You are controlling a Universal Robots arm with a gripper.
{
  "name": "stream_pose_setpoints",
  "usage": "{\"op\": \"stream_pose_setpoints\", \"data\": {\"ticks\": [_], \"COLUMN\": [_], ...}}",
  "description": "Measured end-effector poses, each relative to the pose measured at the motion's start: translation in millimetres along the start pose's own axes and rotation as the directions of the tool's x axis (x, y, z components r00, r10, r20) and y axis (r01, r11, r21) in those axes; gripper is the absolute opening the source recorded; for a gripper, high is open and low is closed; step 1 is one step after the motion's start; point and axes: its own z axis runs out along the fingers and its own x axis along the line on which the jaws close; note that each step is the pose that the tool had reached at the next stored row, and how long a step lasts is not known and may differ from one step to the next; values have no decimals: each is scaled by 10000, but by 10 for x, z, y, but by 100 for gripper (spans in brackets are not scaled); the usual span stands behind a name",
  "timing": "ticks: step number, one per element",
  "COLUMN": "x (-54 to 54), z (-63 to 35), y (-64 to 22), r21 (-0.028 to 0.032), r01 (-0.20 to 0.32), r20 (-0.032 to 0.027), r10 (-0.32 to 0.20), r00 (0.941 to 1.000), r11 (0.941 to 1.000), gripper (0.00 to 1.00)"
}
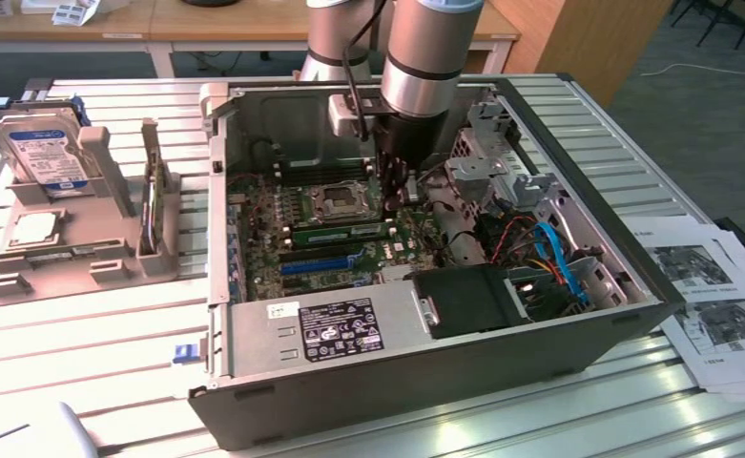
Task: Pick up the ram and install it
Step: 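Press down the ram until it locks into place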
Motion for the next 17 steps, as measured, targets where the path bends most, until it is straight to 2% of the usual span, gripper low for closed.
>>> {"op": "stream_pose_setpoints", "data": {"ticks": [17], "x": [-19], "z": [29], "y": [-1], "r21": [0], "r01": [0], "r20": [1], "r10": [0], "r00": [10000], "r11": [10000], "gripper": [10]}}
